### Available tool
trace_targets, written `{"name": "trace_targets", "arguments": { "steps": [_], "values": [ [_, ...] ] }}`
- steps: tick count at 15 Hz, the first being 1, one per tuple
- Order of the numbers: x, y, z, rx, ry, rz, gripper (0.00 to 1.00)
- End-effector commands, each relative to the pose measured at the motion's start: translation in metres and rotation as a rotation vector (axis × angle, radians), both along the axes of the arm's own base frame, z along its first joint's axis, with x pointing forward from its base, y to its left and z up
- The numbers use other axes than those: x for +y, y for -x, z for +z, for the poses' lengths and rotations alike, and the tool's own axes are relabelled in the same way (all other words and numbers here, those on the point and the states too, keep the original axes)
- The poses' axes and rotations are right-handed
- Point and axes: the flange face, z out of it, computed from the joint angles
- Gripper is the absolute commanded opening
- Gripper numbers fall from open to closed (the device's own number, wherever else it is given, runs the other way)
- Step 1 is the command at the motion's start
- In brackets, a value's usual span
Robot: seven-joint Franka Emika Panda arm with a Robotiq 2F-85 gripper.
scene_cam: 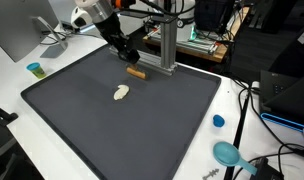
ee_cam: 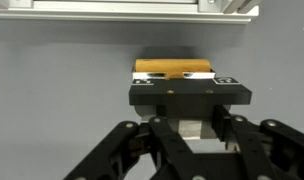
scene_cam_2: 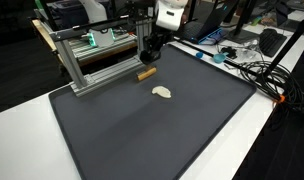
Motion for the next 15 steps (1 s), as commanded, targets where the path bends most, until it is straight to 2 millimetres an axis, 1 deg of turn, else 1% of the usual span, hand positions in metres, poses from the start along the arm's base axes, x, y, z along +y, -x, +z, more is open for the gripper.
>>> {"name": "trace_targets", "arguments": {
  "steps": [1, 2, 4, 6, 7, 8, 9, 11, 12, 14, 15],
  "values": [
    [0.013, 0.033, 0.079, -0.036, -0.005, 0.195, 0.21],
    [0.019, 0.035, 0.096, -0.05, -0.019, 0.247, 0.21],
    [0.035, 0.032, 0.124, -0.066, -0.046, 0.349, 0.21],
    [0.05, 0.027, 0.143, -0.09, -0.076, 0.456, 0.21],
    [0.056, 0.023, 0.147, -0.097, -0.089, 0.509, 0.21],
    [0.064, 0.017, 0.149, -0.098, -0.095, 0.563, 0.21],
    [0.072, 0.01, 0.147, -0.087, -0.062, 0.614, 0.21],
    [0.082, -0.006, 0.146, -0.092, 0.064, 0.657, 0.21],
    [0.075, 0.012, 0.144, -0.105, -0.005, 0.602, 0.46],
    [0.083, 0.002, 0.138, -0.096, 0.036, 0.639, 0.46],
    [0.085, -0.002, 0.135, -0.093, 0.04, 0.644, 0.46]
  ]
}}
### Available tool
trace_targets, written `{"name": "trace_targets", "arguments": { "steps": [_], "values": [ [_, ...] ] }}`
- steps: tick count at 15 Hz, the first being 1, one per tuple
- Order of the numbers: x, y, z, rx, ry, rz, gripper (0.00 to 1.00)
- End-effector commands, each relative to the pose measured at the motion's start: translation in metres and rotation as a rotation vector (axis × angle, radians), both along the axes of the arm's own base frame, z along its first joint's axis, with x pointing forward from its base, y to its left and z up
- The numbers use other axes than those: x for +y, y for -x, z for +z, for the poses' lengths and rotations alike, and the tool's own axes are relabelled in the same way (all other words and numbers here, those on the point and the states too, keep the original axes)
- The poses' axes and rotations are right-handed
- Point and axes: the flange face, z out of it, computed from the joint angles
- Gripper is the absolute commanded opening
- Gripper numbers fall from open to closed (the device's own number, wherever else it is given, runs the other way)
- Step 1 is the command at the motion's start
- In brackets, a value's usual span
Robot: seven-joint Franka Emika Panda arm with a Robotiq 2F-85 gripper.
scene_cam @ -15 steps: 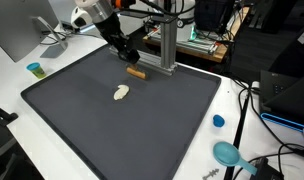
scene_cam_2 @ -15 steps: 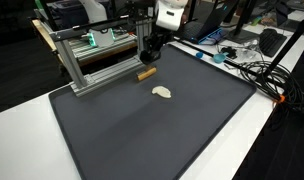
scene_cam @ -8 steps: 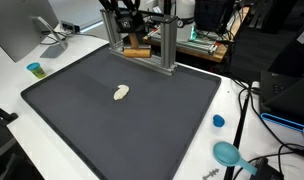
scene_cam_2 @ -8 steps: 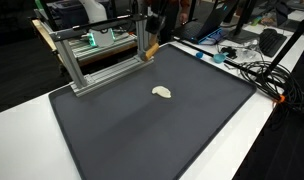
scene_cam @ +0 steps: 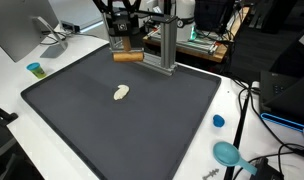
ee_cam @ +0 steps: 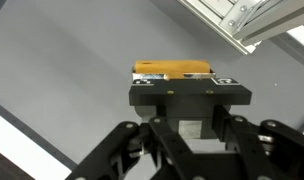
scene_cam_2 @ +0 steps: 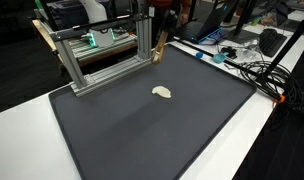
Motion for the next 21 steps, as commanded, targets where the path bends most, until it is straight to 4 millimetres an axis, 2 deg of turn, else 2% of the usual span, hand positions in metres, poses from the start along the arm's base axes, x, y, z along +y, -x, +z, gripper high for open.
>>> {"name": "trace_targets", "arguments": {
  "steps": [1, 2, 3, 7, 11, 14, 17, 18, 20, 21],
  "values": [
    [0.0, -0.002, -0.001, 0.001, 0.002, 0.0, 0.46],
    [0.0, -0.003, -0.001, 0.001, 0.002, 0.0, 0.46],
    [-0.001, 0.004, 0.0, -0.05, 0.001, 0.032, 0.21],
    [0.016, 0.005, -0.002, -0.085, 0.023, 0.27, 0.21],
    [0.013, 0.001, 0.006, -0.033, -0.012, 0.474, 0.21],
    [-0.011, -0.008, 0.004, 0.023, -0.027, 0.629, 0.21],
    [-0.051, -0.021, -0.001, 0.067, -0.037, 0.784, 0.21],
    [-0.03, -0.011, -0.007, 0.056, -0.046, 0.691, 0.46],
    [-0.051, -0.015, -0.009, 0.071, -0.053, 0.738, 0.46],
    [-0.055, -0.017, -0.01, 0.074, -0.054, 0.746, 0.46]
  ]
}}
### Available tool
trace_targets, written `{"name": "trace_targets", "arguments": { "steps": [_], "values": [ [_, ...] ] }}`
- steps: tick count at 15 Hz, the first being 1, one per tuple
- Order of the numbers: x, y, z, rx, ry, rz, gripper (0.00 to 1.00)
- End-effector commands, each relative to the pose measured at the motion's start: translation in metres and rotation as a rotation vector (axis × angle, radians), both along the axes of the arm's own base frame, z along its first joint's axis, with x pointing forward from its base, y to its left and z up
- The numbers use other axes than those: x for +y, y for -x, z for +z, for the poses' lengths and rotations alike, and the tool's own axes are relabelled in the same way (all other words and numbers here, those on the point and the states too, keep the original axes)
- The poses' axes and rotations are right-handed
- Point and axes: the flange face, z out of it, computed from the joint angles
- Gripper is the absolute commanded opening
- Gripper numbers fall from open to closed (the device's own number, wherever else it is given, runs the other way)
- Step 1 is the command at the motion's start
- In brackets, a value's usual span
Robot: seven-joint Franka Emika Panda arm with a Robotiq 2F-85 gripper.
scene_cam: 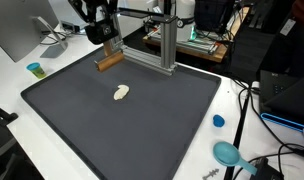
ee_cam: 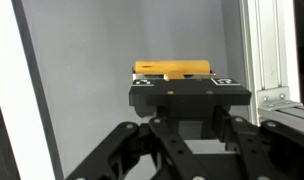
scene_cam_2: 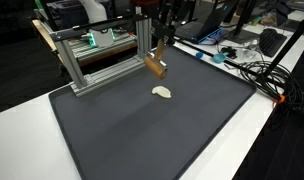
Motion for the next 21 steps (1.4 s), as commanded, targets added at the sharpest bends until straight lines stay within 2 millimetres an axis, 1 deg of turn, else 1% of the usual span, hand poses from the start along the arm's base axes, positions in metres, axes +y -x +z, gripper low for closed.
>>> {"name": "trace_targets", "arguments": {
  "steps": [1, 2, 3, 6, 10, 11, 12, 13, 15, 16, 18, 21],
  "values": [
    [0.0, -0.001, 0.0, 0.002, 0.0, 0.004, 0.46],
    [0.002, -0.001, 0.0, 0.002, 0.0, 0.008, 0.21],
    [0.01, -0.002, -0.003, 0.006, 0.04, 0.057, 0.21],
    [0.025, -0.006, -0.03, 0.027, 0.091, 0.168, 0.21],
    [0.047, -0.005, -0.075, 0.013, 0.042, 0.232, 0.21],
    [0.05, -0.004, -0.083, 0.006, 0.012, 0.227, 0.21],
    [0.054, -0.004, -0.087, 0.007, -0.021, 0.222, 0.21],
    [0.052, -0.007, -0.088, 0.02, 0.017, 0.203, 0.46],
    [0.056, -0.006, -0.098, 0.023, 0.002, 0.207, 0.46],
    [0.057, -0.008, -0.101, 0.023, -0.004, 0.219, 0.21],
    [0.056, -0.009, -0.11, 0.013, 0.03, 0.233, 0.21],
    [0.057, -0.007, -0.128, 0.023, 0.008, 0.236, 0.21]
  ]
}}
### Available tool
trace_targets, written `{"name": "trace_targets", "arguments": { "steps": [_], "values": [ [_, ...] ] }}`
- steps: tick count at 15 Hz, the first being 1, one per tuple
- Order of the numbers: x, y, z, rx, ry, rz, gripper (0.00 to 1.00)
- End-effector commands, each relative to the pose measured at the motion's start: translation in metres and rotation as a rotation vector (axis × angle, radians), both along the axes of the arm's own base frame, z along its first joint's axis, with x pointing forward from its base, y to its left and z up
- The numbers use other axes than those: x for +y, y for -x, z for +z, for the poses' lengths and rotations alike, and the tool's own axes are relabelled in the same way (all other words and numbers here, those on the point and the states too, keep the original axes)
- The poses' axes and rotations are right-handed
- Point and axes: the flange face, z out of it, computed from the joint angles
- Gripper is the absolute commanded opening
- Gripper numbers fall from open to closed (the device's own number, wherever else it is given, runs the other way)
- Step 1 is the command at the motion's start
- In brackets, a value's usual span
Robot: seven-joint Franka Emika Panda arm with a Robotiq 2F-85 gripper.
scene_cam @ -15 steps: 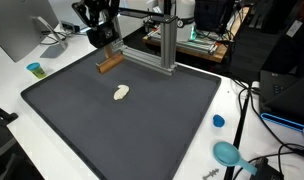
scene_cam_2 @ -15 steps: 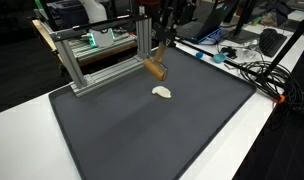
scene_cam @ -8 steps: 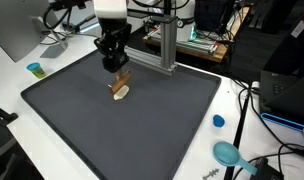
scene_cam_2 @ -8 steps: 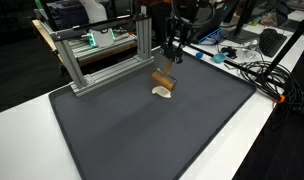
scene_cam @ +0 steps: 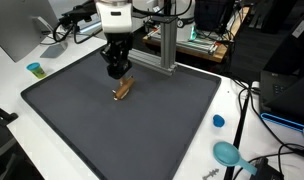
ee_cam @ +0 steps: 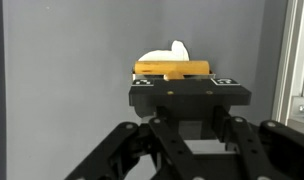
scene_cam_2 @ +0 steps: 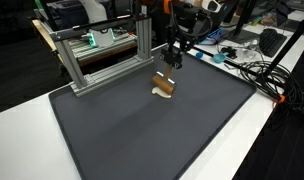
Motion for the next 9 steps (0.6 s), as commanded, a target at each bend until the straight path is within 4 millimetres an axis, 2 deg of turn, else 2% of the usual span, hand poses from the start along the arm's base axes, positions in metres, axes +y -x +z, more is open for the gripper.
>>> {"name": "trace_targets", "arguments": {
  "steps": [1, 4, 9],
  "values": [
    [0.003, 0.001, -0.019, -0.004, -0.004, 0.024, 0.21],
    [0.005, 0.0, -0.033, 0.004, 0.003, 0.027, 0.21],
    [-0.009, -0.002, -0.05, 0.009, 0.026, -0.03, 0.21]
  ]
}}
